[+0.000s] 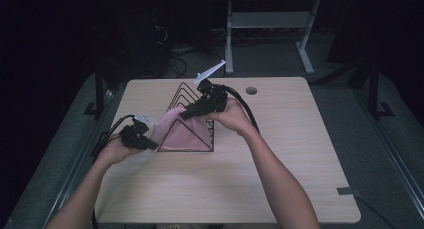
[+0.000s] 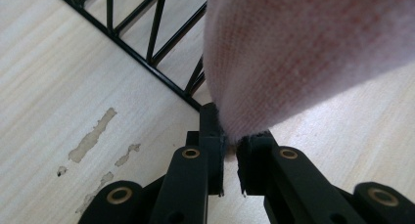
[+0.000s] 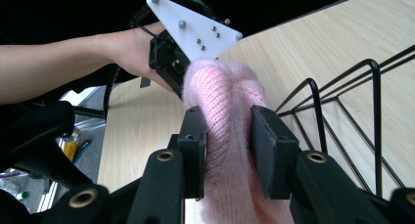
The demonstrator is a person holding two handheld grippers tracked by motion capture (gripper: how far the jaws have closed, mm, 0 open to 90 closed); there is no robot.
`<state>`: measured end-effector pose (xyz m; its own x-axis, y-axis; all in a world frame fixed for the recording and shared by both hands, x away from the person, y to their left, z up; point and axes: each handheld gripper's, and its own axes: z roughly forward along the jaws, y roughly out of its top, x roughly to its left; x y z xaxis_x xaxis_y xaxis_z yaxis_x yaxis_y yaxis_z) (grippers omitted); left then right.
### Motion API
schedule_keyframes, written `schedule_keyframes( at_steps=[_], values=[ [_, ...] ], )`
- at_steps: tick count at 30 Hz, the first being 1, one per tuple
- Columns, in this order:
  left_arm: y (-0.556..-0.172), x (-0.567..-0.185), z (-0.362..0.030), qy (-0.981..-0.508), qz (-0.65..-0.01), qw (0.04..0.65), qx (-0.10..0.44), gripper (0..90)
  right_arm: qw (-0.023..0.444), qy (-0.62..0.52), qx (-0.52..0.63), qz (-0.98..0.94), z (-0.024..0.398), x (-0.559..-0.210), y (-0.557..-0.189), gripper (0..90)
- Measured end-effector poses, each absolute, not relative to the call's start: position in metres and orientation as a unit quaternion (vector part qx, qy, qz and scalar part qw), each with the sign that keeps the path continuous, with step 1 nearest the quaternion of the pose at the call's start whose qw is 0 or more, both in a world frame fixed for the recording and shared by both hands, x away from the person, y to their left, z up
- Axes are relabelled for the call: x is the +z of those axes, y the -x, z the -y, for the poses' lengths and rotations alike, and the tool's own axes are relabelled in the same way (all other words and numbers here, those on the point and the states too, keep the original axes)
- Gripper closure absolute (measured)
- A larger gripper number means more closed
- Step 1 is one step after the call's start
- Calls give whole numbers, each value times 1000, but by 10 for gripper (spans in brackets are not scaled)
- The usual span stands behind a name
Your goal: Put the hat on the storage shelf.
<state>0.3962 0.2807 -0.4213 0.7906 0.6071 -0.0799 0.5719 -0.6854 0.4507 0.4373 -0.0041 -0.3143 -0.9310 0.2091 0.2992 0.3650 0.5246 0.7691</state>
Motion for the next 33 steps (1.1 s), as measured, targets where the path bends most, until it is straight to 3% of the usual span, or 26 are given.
schedule_keyframes(
  at_steps=[9,13,19,33],
  values=[
    [-396,-423,-280,-918,-323,228,35,811,81,165,-461,868,10,-311,-436,622],
    [-394,-422,-281,-918,-323,226,35,714,76,165,-470,864,15,-308,-431,563],
    [-390,-415,-284,-914,-327,235,41,607,70,171,-480,857,29,-305,-426,544],
    [-384,-405,-292,-909,-334,246,50,531,37,219,-487,845,81,-308,-422,413]
  ],
)
